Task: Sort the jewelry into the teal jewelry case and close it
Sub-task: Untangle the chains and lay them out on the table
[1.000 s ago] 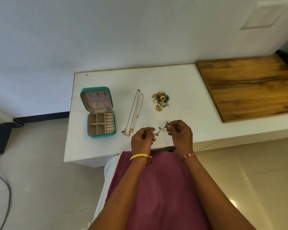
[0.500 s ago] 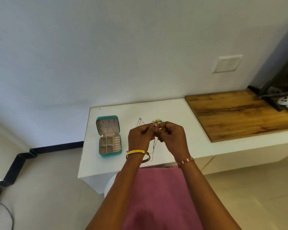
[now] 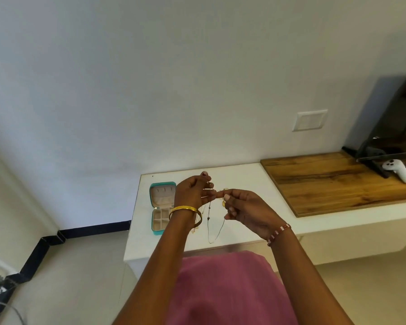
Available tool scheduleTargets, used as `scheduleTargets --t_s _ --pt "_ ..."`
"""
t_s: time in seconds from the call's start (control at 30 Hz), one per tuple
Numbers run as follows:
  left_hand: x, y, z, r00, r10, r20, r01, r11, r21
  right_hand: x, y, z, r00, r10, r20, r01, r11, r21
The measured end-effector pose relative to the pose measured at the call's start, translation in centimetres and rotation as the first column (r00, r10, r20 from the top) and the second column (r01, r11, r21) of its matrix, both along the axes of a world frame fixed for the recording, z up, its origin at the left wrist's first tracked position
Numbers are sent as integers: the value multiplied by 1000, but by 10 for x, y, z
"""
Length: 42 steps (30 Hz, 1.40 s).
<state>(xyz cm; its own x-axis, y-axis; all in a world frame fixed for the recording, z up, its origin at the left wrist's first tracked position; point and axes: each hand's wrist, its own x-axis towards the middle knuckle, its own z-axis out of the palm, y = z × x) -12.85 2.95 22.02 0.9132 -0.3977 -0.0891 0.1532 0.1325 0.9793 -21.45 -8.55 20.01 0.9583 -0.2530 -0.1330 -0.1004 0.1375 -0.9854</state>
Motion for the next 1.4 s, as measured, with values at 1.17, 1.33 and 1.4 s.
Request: scheduleTargets --t_s 1.17,1.33,1.4 --pt "20 41 -45 803 -131 -582 -82 942 -325 -2 -20 -46 846 -524 102 323 654 685" --pt "26 44 -53 813 -179 -554 -16 944 -329 2 -20 -55 858 -507 78 354 695 626" --pt "28 46 -57 820 -175 -544 -7 949 -316 4 -21 -58 859 -509 49 373 689 621"
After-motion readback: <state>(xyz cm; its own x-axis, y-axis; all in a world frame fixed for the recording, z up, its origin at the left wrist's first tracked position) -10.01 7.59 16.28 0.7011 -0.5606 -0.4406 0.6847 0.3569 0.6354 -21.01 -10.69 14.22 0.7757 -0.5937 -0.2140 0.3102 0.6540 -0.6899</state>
